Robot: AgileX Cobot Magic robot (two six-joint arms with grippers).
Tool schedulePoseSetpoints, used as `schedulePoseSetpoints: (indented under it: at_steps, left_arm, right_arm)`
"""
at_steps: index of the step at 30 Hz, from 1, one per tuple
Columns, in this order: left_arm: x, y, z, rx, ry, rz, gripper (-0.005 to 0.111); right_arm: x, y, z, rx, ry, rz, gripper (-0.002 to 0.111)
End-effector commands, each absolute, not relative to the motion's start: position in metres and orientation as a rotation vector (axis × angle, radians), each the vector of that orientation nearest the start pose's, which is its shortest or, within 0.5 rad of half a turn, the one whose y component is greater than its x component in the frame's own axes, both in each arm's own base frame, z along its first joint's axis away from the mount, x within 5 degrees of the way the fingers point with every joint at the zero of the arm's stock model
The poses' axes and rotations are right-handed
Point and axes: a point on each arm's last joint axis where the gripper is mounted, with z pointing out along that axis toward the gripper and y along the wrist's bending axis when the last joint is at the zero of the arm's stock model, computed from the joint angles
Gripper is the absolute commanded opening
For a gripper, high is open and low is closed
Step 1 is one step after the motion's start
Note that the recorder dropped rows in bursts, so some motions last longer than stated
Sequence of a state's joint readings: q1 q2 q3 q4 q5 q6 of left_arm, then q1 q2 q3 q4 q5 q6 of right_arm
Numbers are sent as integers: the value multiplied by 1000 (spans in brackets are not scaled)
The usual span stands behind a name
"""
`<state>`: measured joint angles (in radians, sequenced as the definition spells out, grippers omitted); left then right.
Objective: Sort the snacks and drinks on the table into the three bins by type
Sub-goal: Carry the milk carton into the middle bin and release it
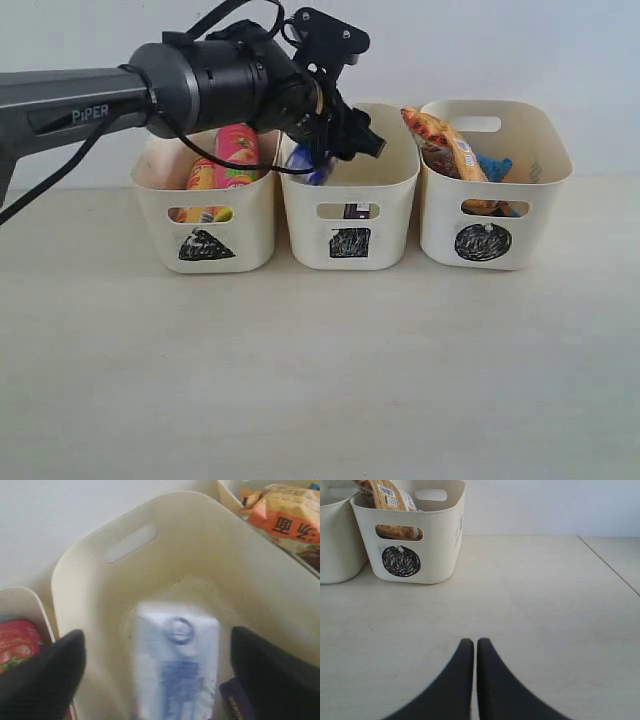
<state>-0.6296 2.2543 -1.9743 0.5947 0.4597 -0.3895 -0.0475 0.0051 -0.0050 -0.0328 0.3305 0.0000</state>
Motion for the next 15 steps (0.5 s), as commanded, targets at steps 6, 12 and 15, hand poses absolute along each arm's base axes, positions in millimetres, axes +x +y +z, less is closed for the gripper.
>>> schedulePoseSetpoints:
  at_steps: [6, 12, 15]
  left_arm:
    - [437, -290, 255, 628, 2082, 2, 77]
    - [395, -286, 284, 812, 2238, 250, 8]
    - [375, -284, 296, 905, 2294, 278, 4]
  right_arm:
    - [54, -4, 184, 26, 1809, -66, 0]
    - [54, -4, 184, 26, 1809, -66, 0]
    - [54, -4, 184, 26, 1809, -66, 0]
